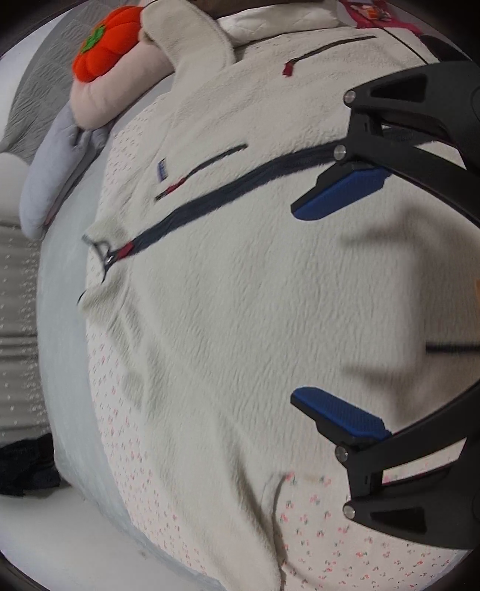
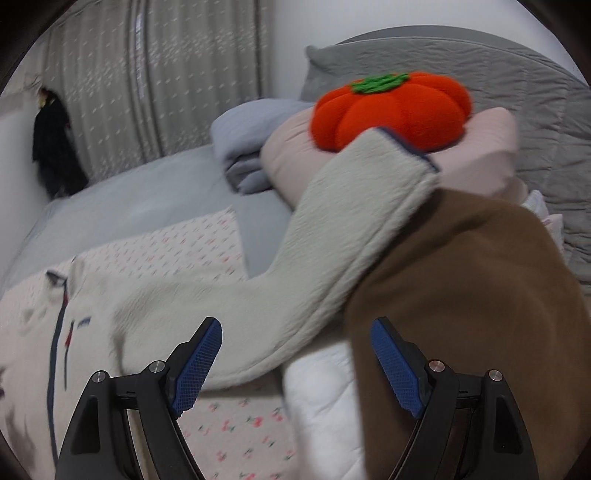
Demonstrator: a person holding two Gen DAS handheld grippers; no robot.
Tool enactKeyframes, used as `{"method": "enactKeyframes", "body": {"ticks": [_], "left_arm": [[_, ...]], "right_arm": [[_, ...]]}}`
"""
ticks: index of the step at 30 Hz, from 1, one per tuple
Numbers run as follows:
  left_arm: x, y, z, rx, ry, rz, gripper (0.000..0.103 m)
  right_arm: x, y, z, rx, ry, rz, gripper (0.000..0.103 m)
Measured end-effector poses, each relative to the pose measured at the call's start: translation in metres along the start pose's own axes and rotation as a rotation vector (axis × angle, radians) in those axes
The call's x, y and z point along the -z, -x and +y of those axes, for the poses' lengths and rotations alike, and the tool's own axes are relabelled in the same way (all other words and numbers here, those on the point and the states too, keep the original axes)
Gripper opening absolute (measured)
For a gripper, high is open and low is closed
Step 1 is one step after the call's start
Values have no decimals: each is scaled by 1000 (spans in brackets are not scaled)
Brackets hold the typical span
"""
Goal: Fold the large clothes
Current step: 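Grasp the navy sleeve cuff with the right gripper and lift it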
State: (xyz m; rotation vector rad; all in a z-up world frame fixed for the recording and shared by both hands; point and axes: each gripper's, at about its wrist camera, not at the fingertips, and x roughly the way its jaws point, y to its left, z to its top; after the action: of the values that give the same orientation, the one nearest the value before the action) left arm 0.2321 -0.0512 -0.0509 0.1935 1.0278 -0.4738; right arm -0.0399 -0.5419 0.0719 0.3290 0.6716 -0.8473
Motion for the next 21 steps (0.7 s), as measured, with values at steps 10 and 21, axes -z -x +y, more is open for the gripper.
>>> {"method": "enactKeyframes", "body": {"ticks": [10, 21], "left_arm": [[-27, -24, -121, 95, -174, 3, 92], [-78, -118, -162, 286, 174, 59, 92]], "right_arm": [[-46, -60, -24, 119, -116, -58, 85], [-127, -36, -37, 60, -28, -232, 9]]}}
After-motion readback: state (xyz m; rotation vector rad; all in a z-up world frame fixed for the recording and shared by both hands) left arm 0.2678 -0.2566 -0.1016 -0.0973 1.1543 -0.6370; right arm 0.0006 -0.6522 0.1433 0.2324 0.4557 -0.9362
